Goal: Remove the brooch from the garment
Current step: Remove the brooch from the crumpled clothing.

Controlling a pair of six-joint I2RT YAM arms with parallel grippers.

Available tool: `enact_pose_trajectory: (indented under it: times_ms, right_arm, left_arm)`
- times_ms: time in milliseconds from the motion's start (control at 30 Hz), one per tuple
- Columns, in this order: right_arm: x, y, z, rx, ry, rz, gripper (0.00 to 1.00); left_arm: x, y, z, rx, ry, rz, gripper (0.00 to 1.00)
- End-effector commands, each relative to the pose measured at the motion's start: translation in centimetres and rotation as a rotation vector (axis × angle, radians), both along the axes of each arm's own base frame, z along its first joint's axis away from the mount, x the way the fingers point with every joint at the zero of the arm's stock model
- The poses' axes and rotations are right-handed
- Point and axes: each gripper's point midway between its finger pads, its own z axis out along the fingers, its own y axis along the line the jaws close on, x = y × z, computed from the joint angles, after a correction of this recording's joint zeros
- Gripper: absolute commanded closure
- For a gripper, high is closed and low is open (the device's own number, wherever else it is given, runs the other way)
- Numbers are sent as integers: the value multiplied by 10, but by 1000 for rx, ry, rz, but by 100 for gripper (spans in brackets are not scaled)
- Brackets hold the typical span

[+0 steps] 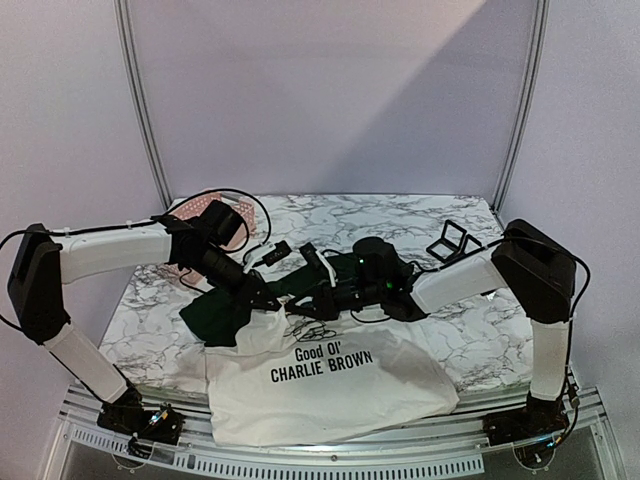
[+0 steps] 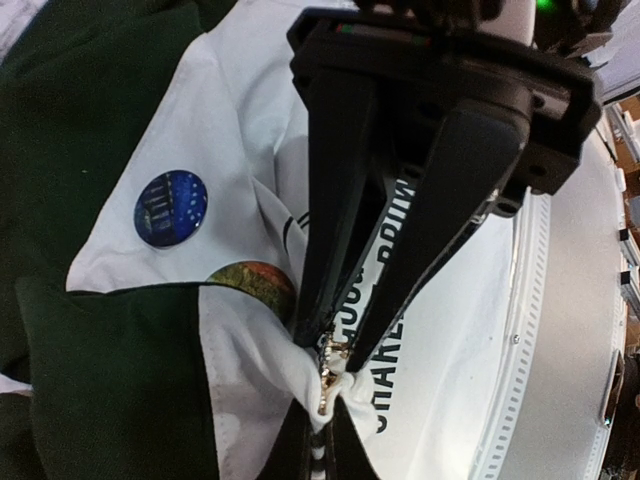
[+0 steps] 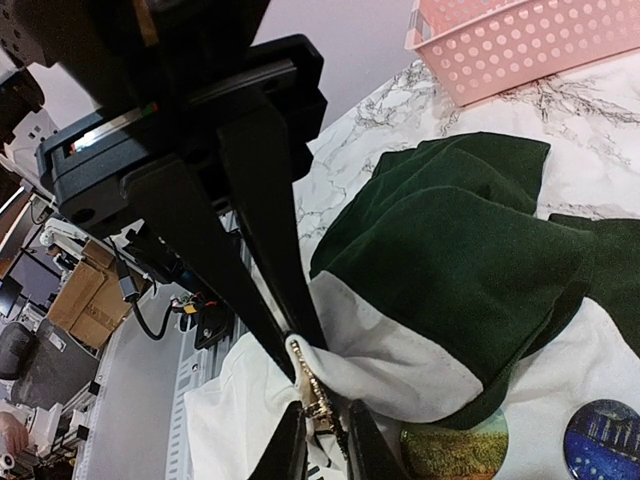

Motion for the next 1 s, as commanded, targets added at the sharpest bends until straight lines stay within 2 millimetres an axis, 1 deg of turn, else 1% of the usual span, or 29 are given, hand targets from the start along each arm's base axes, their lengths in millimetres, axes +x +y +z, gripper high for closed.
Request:
enact_pose_trajectory:
  times_ms: [0, 100, 333, 433, 500, 667, 767, 867, 900, 967]
  right_arm:
    - [0, 0, -20, -36, 23, -2, 86]
    - [-2, 0, -25, -45, 30, 2, 86]
    - [-2, -1, -26, -48, 31, 2, 85]
    - [0, 0, -24, -40, 25, -3, 92]
    - [-1, 0, -22, -33, 25, -3, 99]
    - [2, -2, -20, -19, 25, -29, 100]
    - [6, -7, -18, -14, 15, -77, 100]
    - [10, -12, -13, -3, 4, -120, 100]
    - [11, -13, -11, 1, -1, -132, 100]
    - [13, -16, -10, 1, -10, -156, 100]
  left_arm:
    - [1, 0, 4, 1, -15, -4, 100]
    - [1, 0, 4, 3, -18, -1, 100]
    - [1, 0, 5, 3, -19, -1, 100]
    - [1, 0, 4, 3, -18, -2, 100]
    - [0, 0, 4, 4, -16, -3, 100]
    - [1, 2, 2, 21, -15, 4, 99]
    - [2, 4, -1, 45, -14, 11, 91]
    - [5, 7, -4, 73, -19, 27, 74]
    - [6, 8, -5, 82, -17, 32, 70]
    - [5, 11, -9, 108, -4, 39, 65]
